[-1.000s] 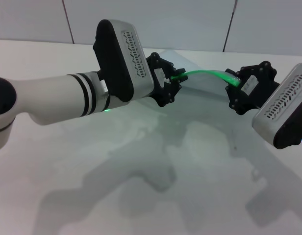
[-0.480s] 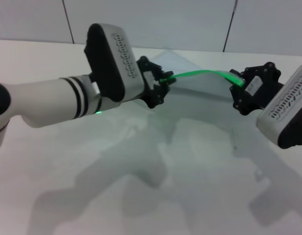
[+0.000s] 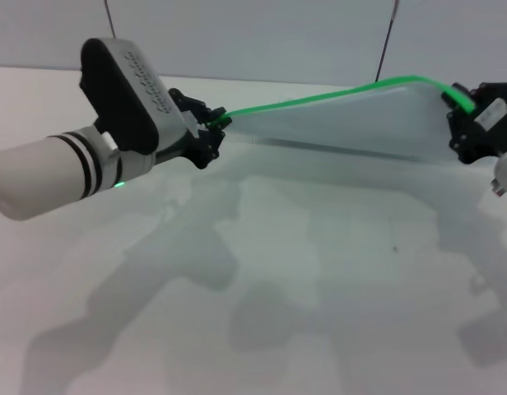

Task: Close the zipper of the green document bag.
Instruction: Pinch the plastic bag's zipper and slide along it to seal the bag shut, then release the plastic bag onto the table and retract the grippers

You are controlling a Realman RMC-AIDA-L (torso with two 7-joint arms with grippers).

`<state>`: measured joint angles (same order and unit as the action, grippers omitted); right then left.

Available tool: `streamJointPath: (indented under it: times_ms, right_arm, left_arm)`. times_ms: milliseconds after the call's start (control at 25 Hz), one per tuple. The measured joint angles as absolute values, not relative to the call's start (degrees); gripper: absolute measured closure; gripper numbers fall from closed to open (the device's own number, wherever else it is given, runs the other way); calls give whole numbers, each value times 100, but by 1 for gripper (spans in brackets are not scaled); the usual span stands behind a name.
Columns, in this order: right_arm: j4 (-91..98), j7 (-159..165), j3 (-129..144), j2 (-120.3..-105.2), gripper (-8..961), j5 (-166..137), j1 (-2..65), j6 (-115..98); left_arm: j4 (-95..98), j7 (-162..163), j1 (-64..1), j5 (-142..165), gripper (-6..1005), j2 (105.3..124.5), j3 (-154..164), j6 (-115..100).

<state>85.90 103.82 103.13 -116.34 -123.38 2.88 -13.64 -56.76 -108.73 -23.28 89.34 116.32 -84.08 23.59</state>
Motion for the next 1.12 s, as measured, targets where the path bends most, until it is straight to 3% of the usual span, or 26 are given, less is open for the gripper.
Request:
streamJointPath:
  times_ms: [480, 840, 1120]
  right_arm:
    - [8356, 10355, 10404, -11623, 759, -12338, 280, -502]
    - [7271, 10464, 11543, -11647, 748, -12202, 393, 2962]
    - [6218, 10931, 12703, -11621, 740, -11138, 1144, 5271]
  left_arm:
    - [-5658, -10868, -2320, 8798, 957, 11644, -8447, 2346]
    - [-5656, -10872, -2333, 7916, 952, 11636, -8535, 2395]
    - [-5657, -11135, -2323, 7042, 879, 11638, -8556, 2395]
